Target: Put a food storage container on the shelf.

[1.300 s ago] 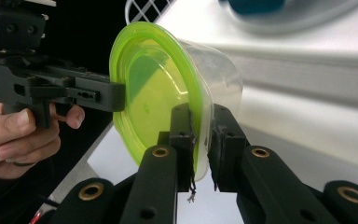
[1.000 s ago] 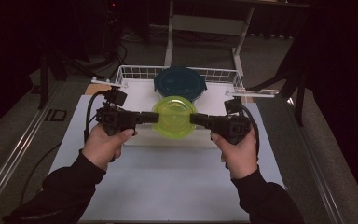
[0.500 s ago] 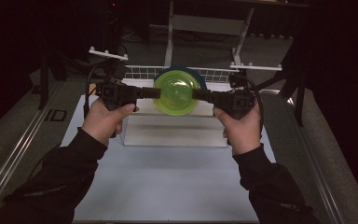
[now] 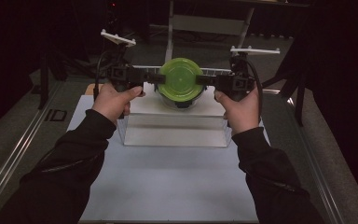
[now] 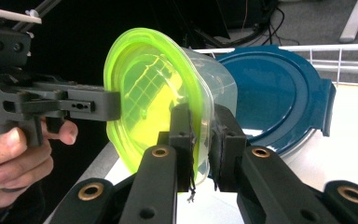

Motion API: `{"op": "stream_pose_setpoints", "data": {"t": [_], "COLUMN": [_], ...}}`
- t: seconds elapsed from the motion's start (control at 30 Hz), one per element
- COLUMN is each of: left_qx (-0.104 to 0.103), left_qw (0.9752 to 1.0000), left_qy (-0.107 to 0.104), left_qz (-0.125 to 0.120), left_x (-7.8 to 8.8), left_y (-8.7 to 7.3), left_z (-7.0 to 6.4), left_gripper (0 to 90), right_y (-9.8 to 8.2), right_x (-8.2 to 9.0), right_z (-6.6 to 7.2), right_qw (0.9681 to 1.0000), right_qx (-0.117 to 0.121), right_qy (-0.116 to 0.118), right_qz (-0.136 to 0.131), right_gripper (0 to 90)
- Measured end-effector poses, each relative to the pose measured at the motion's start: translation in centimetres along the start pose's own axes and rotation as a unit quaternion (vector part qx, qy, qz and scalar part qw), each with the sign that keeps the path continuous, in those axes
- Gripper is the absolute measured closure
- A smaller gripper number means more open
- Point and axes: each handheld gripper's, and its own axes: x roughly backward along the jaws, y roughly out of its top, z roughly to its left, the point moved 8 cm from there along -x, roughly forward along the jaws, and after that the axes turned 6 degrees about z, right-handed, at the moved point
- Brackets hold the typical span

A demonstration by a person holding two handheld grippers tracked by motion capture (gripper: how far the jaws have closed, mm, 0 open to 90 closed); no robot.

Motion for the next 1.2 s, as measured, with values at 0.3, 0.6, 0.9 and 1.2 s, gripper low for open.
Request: {"op": "stream_pose_setpoints", "data": {"t": [0.3, 0.6, 0.9, 1.2], "left_qx": [0.011, 0.031, 0.048, 0.048], "left_qw": [0.9999, 0.9994, 0.9986, 0.9982], "left_qy": [0.001, -0.010, 0.001, 0.017], "left_qz": [0.006, -0.009, -0.023, -0.032], "left_x": [-0.8, -1.5, -2.3, -3.0], "left_y": [0.5, 1.5, 2.3, 2.7], "left_z": [0.7, 1.3, 2.4, 2.6], "left_gripper": [80.1, 76.7, 64.2, 48.3], "right_y": [0.3, 1.6, 2.8, 2.9], "right_x": [-0.7, -1.4, -2.6, -3.0], "right_z": [-1.2, -2.3, -3.5, -4.1], "right_qw": [0.9998, 0.9988, 0.9980, 0.9972], "right_qx": [-0.017, -0.047, -0.060, -0.073], "right_qy": [0.001, 0.005, 0.001, 0.002], "right_qz": [0.010, 0.016, 0.018, 0.017], "right_gripper": [80.3, 75.2, 66.0, 62.7]}}
